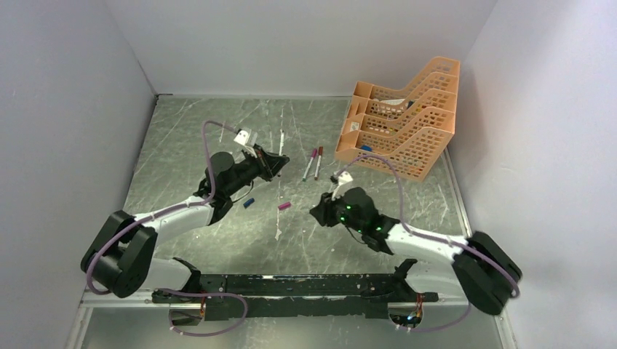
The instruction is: Insert the pens into the pen caps
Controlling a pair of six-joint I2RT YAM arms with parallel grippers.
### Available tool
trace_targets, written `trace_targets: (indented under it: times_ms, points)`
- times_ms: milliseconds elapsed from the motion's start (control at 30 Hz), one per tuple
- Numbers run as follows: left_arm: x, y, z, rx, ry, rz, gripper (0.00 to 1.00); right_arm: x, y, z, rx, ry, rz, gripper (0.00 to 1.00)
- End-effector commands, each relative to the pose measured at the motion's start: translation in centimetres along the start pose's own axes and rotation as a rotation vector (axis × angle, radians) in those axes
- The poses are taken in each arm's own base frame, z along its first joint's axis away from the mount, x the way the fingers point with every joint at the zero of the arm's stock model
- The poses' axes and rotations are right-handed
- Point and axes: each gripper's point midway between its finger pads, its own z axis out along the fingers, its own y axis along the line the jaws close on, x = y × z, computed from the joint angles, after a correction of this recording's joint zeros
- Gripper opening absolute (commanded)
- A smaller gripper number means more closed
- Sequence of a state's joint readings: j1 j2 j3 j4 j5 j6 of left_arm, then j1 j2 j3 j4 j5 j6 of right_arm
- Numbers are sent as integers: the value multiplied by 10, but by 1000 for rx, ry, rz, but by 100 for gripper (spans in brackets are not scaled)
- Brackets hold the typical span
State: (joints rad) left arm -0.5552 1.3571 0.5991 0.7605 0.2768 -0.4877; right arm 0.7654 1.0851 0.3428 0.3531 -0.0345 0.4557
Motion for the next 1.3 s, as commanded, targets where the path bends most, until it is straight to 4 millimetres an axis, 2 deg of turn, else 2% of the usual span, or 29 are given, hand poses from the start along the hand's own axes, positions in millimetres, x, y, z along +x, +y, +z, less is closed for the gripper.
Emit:
trace_targets:
  times_ms: [0, 33, 67, 167, 200, 267, 300, 367, 400, 467, 500, 567, 700, 867, 1033, 1133, 1267]
  points:
    - [-37, -17, -15, 57, -122, 33, 7, -12, 8, 32, 63, -25, -81, 18]
    - [-40, -16, -20, 45, -128, 35, 7, -14, 11, 39, 59, -29, -92, 6]
    - [-43, -13, -23, 28, -133, 37, 7, -20, 16, 46, 55, -37, -97, 0]
    - [-47, -2, -35, -36, -137, 41, 7, -18, 23, 68, 47, -5, -127, 0]
    - [-49, 2, -39, -61, -143, 44, 7, -11, 27, 75, 39, 15, -167, 3]
    - [-51, 9, -46, -95, -153, 47, 7, -7, 34, 85, 19, 15, -242, 32]
    - [-51, 12, -50, -112, -160, 44, 7, -5, 36, 90, 4, 19, -269, 41]
    - [-57, 15, -58, -139, -190, 38, 7, -4, 39, 99, -11, 34, -292, 47]
    - [-58, 18, -60, -158, -200, 30, 7, -4, 40, 103, -8, 47, -289, 45]
    - [-60, 25, -64, -202, -211, 14, 7, -3, 47, 106, -22, 60, -261, 28]
    - [-60, 30, -66, -226, -214, 9, 7, -2, 50, 107, -28, 62, -245, 16]
    - [-61, 35, -68, -248, -215, 0, 7, 5, 47, 107, 1, 87, -207, 0]
    - [-62, 35, -68, -232, -221, -16, 7, 27, 30, 107, 66, 139, -173, 0]
    - [-61, 37, -68, -235, -222, -24, 7, 43, 24, 106, 78, 178, -160, 0]
    - [-62, 38, -67, -229, -222, -31, 7, 53, 19, 111, 99, 205, -157, 0]
    - [-60, 39, -67, -228, -220, -35, 7, 60, 8, 116, 160, 236, -161, 0]
    - [-60, 40, -66, -227, -218, -39, 7, 58, 0, 124, 200, 233, -168, 0]
